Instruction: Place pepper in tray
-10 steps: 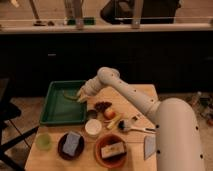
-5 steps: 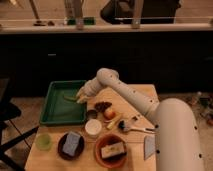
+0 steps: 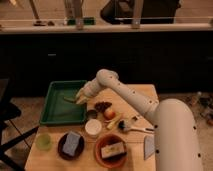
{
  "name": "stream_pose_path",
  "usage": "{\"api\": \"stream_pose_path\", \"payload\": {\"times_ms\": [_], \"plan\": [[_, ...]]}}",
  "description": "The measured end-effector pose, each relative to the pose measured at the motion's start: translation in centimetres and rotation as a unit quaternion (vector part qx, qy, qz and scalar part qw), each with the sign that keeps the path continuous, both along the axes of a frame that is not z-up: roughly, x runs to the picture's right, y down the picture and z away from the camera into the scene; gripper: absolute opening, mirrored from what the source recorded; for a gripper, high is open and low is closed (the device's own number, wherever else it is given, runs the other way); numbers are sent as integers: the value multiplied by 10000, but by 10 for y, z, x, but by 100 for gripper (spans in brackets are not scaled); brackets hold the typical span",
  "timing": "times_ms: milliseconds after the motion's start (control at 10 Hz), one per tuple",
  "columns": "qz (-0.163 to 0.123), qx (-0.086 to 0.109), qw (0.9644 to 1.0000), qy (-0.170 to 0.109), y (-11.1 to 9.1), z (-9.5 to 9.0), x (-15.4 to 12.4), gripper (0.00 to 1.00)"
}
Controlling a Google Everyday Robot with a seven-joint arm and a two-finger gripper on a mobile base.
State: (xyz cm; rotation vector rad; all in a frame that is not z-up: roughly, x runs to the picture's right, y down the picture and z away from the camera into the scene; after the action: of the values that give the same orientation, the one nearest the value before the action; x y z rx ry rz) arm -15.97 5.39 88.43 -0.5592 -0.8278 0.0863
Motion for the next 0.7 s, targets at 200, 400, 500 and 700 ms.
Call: {"api": "stream_pose_path", "payload": {"times_ms": [200,400,500,700], "plan": [[-5,-13,10000,-24,3,1,-3,5],[-6,-23,10000,-43,5,2,-4,12],[-7,-30,10000,-49,6,2,-4,12],[1,-39,10000,-61,8,3,-4,19]]}}
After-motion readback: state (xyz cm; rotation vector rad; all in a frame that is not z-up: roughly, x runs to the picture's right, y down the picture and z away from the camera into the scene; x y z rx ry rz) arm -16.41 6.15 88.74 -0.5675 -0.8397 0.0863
